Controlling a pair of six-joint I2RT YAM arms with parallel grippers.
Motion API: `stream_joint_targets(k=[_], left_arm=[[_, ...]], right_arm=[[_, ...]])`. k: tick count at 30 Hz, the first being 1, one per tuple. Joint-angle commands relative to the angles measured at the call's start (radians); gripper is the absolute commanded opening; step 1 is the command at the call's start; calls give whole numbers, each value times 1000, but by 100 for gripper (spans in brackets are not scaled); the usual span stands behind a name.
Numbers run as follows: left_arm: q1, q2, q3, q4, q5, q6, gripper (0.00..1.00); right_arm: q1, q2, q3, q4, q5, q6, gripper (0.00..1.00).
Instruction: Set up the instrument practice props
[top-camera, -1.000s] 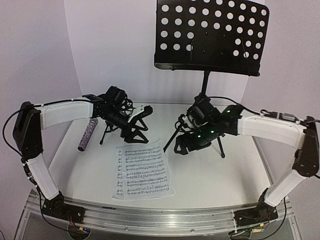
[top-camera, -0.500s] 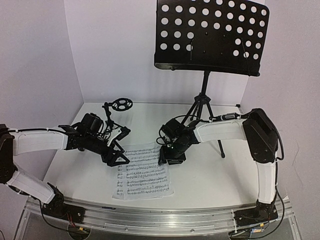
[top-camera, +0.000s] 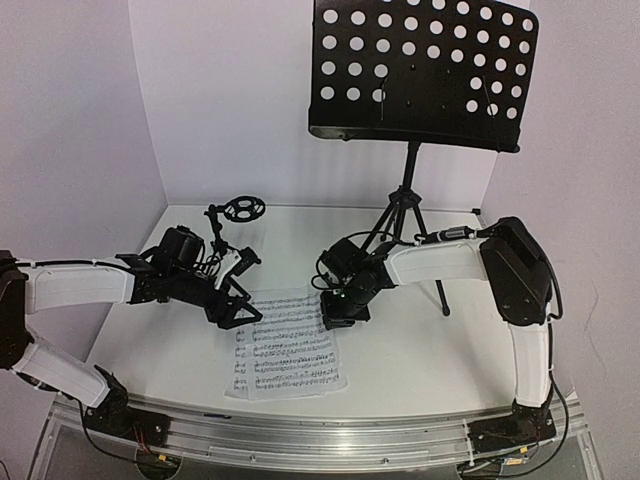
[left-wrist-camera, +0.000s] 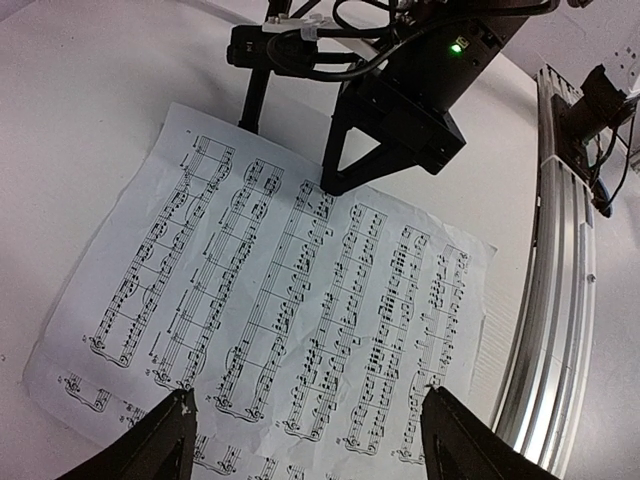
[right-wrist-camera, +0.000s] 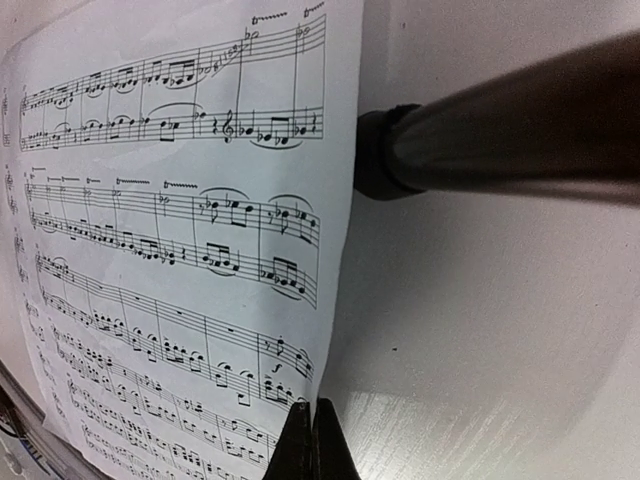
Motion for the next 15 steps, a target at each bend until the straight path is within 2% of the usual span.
stream_joint_targets(k=[1, 6, 10, 15], left_arm=[[0, -39, 15, 36, -10, -58, 76], [12, -110, 25, 34, 3, -119, 75], [12, -250, -17, 110, 15, -142, 77], [12, -346, -41, 126, 12, -227, 77]], right_arm=[[2, -74, 37, 0, -17, -54, 0], [71, -192, 89, -94, 52, -267, 0], [161, -261, 164, -252, 149, -488, 0], [198, -386, 178, -288, 204, -588, 0]])
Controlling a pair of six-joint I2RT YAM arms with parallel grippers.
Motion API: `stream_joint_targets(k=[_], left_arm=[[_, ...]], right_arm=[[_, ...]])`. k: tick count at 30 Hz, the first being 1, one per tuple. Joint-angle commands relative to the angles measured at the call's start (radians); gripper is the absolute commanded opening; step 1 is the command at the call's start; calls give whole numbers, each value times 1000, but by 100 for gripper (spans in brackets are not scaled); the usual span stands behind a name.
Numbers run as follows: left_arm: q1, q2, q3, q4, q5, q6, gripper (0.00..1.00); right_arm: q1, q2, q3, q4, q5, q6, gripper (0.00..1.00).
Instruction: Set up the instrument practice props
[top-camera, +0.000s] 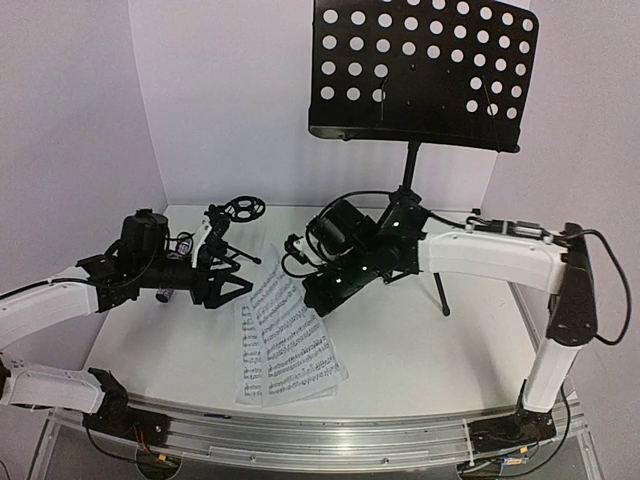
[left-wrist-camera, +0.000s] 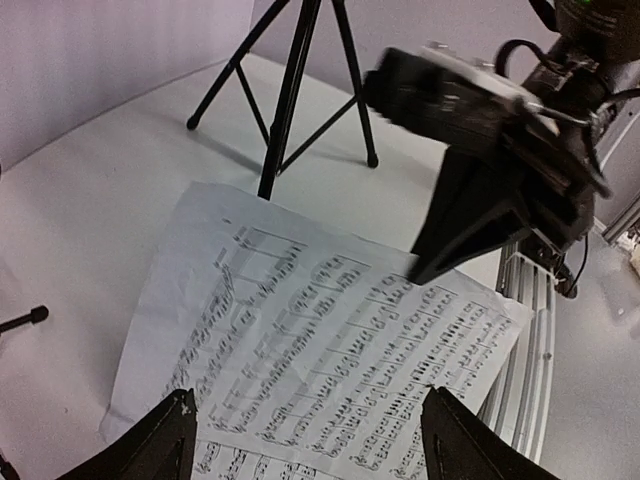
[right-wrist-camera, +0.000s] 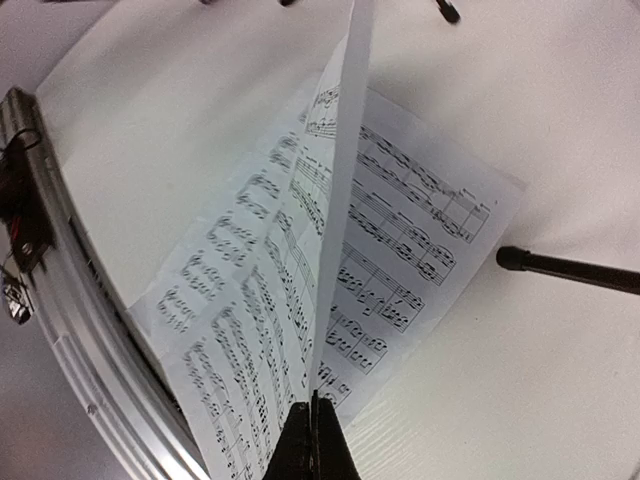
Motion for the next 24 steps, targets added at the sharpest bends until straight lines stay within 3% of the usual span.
stream_joint_targets(k=[1, 7, 15, 19, 24], left_arm=[[3, -85, -28, 66, 0, -99, 77], [4, -261, -10, 93, -78, -142, 84], [28, -362, 183, -54, -59, -109, 98], [27, -359, 163, -37, -60, -122, 100], [27, -195, 264, 35, 99, -137, 100]], right_arm=[[29, -145, 46, -98, 83, -198, 0], [71, -250, 182, -98, 78, -293, 0], [84, -347, 336, -70, 103, -263, 0], [84, -359, 389, -30, 64, -279, 0], [85, -385, 407, 72, 22, -296, 0]])
